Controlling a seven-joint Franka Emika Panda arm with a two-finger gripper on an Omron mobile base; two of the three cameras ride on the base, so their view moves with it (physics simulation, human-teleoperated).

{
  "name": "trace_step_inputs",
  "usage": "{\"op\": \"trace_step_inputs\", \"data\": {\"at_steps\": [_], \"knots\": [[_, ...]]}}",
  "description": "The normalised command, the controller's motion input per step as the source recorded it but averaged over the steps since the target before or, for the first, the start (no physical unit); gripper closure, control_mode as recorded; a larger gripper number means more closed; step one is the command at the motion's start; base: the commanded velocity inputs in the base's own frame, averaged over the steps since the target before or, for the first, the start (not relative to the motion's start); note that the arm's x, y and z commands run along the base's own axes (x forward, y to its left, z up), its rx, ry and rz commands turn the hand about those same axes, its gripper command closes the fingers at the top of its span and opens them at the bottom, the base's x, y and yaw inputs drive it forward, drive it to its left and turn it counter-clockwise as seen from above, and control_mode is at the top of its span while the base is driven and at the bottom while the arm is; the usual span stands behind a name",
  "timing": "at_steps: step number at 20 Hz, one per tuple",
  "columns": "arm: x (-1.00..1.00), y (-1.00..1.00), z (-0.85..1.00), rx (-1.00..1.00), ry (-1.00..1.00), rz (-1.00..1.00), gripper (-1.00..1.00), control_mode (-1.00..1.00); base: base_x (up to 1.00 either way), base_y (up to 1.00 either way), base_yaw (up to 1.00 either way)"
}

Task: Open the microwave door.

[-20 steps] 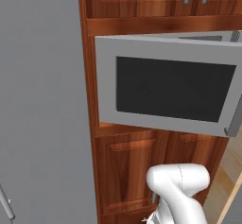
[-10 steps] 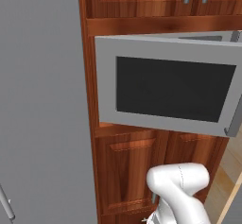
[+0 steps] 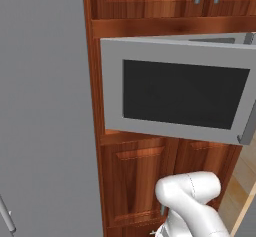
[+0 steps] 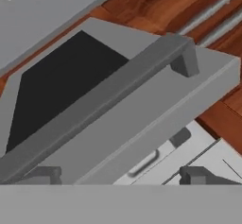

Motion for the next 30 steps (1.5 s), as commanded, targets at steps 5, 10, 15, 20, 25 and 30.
{"op": "trace_step_inputs", "data": {"at_steps": [5, 10, 15, 20, 25, 30], "knots": [[0.69, -0.08, -0.23, -0.23, 0.0, -0.03, -1.0, -1.0, 0.0, 0.0, 0.0], [0.51, -0.23, -0.14, -0.14, 0.0, -0.03, -1.0, -1.0, 0.0, 0.0, 0.0], [0.47, -0.07, -0.04, -0.08, 0.0, -0.01, -1.0, -1.0, 0.0, 0.0, 0.0], [0.34, 0.0, 0.0, -0.05, 0.01, 0.01, -1.0, -1.0, 0.0, 0.0, 0.0], [-0.15, 0.17, 0.0, -0.09, 0.0, 0.12, -1.0, -1.0, 0.0, 0.0, 0.0], [-0.56, 0.56, 0.0, -0.17, 0.0, 0.17, -1.0, -1.0, 0.0, 0.0, 0.0]]}}
